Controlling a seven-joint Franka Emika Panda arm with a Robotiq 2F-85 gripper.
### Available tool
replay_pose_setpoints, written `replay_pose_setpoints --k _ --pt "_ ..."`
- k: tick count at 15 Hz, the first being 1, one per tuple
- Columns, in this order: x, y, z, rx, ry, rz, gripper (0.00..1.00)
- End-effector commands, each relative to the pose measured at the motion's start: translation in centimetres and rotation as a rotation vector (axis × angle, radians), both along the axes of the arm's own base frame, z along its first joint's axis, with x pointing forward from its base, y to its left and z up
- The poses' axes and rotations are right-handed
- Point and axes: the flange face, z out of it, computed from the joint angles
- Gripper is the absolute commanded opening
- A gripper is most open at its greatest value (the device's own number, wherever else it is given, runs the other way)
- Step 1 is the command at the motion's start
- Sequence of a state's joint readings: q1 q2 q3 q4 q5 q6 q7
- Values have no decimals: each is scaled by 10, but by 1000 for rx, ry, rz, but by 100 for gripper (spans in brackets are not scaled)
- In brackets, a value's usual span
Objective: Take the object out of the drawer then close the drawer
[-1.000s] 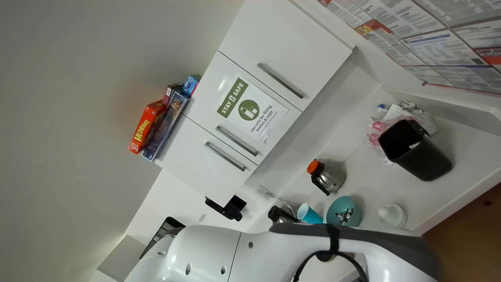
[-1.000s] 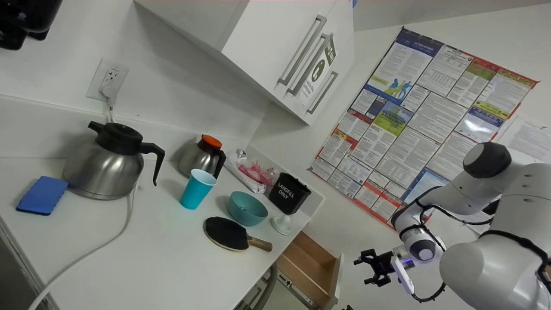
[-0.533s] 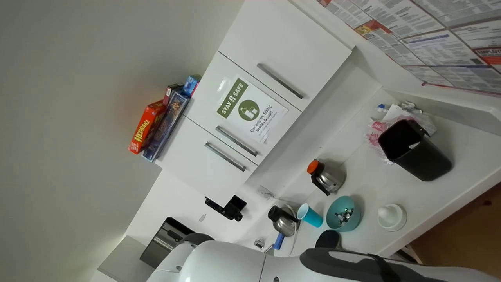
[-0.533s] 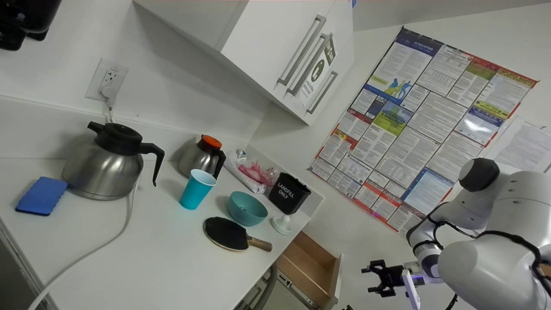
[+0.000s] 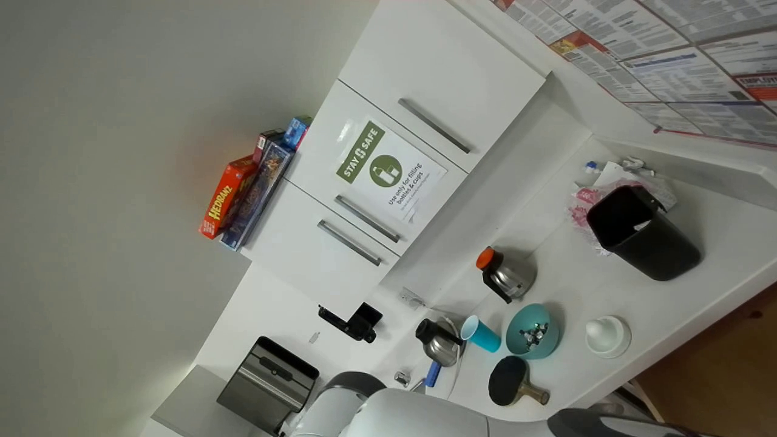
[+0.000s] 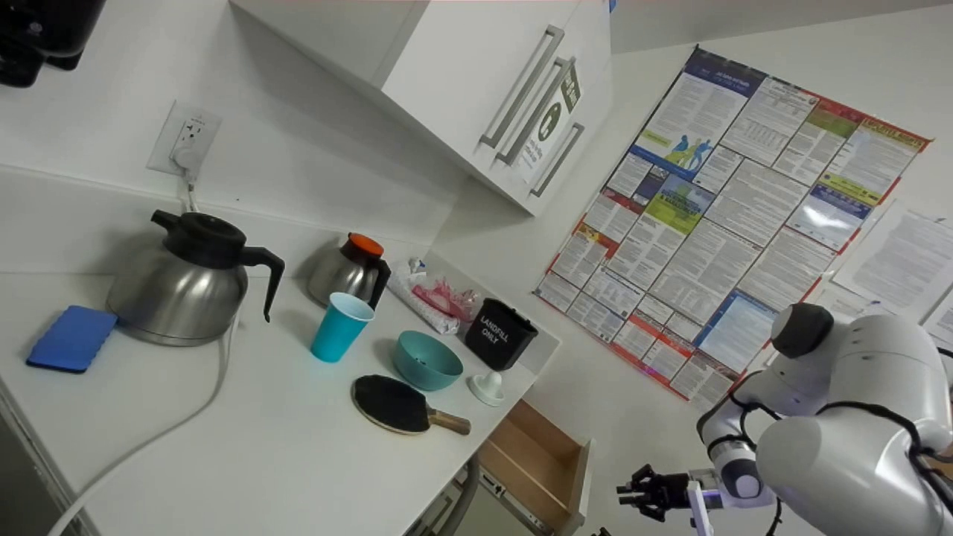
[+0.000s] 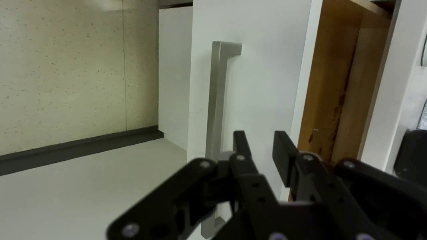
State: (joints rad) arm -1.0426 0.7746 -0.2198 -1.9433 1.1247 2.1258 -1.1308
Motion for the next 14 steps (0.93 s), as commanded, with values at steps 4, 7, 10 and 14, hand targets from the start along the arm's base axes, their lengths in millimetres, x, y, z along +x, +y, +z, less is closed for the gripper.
replay_pose_setpoints --k 4,7,10,14 --pt "9 -10 -24 31 -24 -1 0" --pt "10 -9 -32 38 -21 3 1" --pt "18 -7 -37 24 -29 12 0" --pt "52 2 -47 22 -55 55 0"
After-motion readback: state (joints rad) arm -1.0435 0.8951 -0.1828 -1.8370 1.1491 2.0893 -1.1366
